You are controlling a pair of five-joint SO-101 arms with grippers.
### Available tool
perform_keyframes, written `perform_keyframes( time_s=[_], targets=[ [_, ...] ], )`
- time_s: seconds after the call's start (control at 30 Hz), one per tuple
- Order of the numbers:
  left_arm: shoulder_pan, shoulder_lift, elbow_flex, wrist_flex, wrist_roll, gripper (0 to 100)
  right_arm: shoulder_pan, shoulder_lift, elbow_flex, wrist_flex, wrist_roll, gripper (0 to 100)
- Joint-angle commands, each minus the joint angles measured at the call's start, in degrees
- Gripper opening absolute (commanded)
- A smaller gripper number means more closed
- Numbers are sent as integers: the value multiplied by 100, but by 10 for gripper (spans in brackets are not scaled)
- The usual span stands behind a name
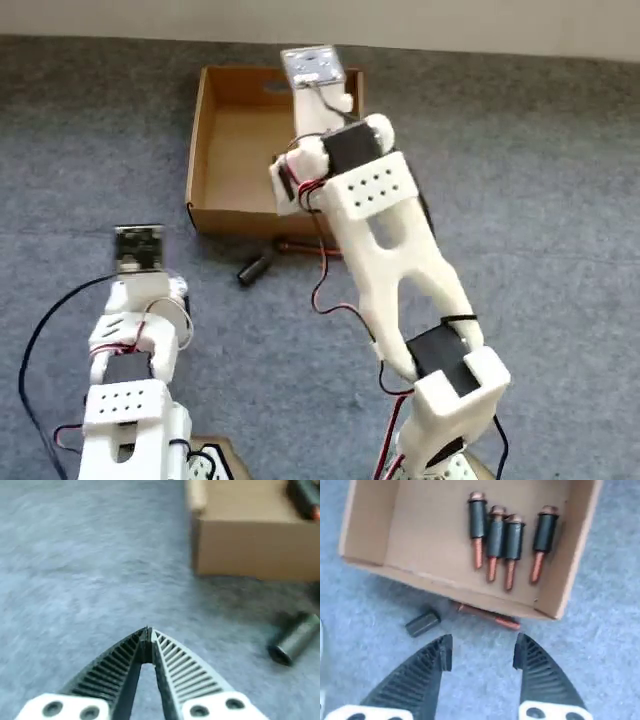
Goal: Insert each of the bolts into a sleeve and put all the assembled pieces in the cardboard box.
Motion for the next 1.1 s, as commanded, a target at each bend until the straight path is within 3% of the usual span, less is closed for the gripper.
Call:
perform_keyframes(
  time_s=[0.0,0.27,0.63,0.87,1.07],
  targets=[
    [-743,-84,-347,-123,791,14,-426,-321,646,-347,-571,190],
    [-1587,-84,-321,-387,1714,16,-1288,-321,2527,-2062,-1459,190],
    [-1657,-84,-321,-387,1767,17,-1622,-57,2765,-3380,-2936,190],
    [-1640,-84,-321,-387,1767,17,-1631,637,2747,-3512,-3675,190],
    [-1631,-84,-321,-387,1767,17,-1516,1059,2703,-3547,-3727,190]
  ],
)
